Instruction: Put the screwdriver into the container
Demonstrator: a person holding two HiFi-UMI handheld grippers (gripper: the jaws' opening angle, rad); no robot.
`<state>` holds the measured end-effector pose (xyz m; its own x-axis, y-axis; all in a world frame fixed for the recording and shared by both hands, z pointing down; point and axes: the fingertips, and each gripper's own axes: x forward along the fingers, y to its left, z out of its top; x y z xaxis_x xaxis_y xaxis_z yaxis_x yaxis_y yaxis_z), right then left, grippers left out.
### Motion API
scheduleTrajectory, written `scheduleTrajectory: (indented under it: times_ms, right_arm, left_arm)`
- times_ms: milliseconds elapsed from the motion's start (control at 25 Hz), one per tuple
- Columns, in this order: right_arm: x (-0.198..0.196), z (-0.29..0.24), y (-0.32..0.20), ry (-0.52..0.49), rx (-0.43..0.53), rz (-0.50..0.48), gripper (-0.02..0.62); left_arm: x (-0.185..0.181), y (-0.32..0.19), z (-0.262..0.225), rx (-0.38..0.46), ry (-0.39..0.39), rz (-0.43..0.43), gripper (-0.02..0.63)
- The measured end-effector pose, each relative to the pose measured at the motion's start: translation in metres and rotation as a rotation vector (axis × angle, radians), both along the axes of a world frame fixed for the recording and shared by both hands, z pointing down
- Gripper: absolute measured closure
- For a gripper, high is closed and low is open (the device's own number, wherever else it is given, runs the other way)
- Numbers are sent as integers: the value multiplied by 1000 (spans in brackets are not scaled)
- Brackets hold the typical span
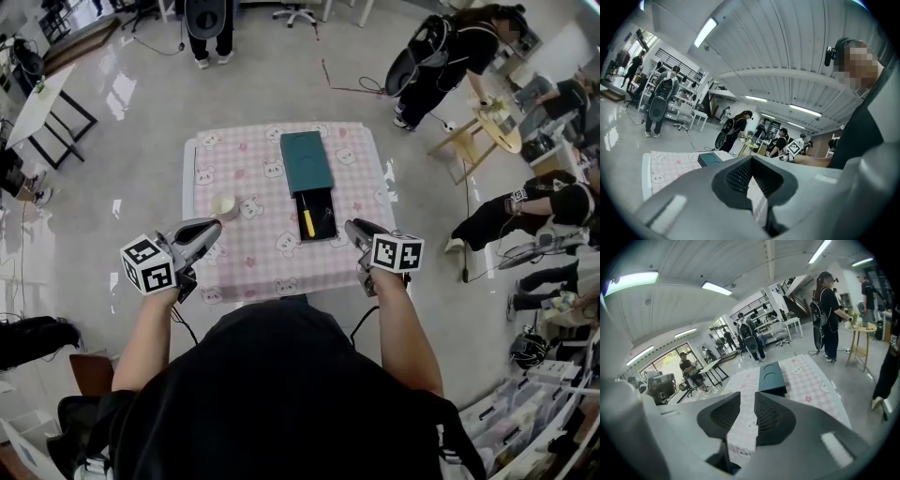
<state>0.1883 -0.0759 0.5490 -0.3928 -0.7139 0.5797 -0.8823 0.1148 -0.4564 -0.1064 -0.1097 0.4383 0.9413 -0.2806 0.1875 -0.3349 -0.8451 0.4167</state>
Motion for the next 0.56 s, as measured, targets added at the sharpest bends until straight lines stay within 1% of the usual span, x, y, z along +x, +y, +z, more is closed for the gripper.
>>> scheduleTrajectory:
  times_ms: [320,560]
  right_arm:
    - [2,-30,16,11,81,17,472]
    - [7,-30,28,15,89,32,474]
  left_arm:
    - [12,4,-8,19,4,42,604]
    - [12,8,-5,14,4,53,604]
